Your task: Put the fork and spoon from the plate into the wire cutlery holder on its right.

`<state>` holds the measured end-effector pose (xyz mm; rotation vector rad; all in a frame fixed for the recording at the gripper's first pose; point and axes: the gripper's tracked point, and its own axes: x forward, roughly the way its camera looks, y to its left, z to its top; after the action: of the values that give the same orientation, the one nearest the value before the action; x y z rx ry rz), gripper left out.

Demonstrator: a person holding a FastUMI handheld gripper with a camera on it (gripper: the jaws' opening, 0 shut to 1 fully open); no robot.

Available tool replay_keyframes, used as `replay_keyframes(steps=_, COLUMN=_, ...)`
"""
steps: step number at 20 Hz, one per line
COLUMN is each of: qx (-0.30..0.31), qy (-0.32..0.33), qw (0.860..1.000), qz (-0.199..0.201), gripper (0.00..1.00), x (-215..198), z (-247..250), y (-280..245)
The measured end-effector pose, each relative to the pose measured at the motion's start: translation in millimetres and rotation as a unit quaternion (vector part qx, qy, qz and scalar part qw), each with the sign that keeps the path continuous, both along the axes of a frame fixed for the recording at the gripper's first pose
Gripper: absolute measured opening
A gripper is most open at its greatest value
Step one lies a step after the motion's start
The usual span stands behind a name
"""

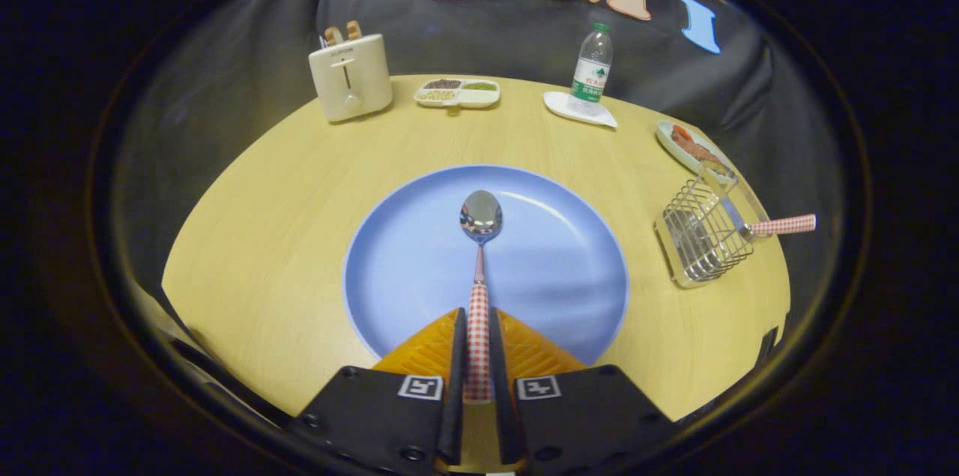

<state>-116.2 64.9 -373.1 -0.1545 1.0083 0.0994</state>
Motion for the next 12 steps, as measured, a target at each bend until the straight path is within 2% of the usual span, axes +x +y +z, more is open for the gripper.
replay_keyframes(steps=3, qx=-0.002, qy=0.007, qw=1.000, qz=0.001, gripper=0.12, x=-0.4, z=-0.2, y=-3.6)
replay_keyframes(steps=12, qx=0.015, qy=0.024, qw=0.999, qz=0.041, gripper=0.12, x=15.3, z=35.5, y=-17.1)
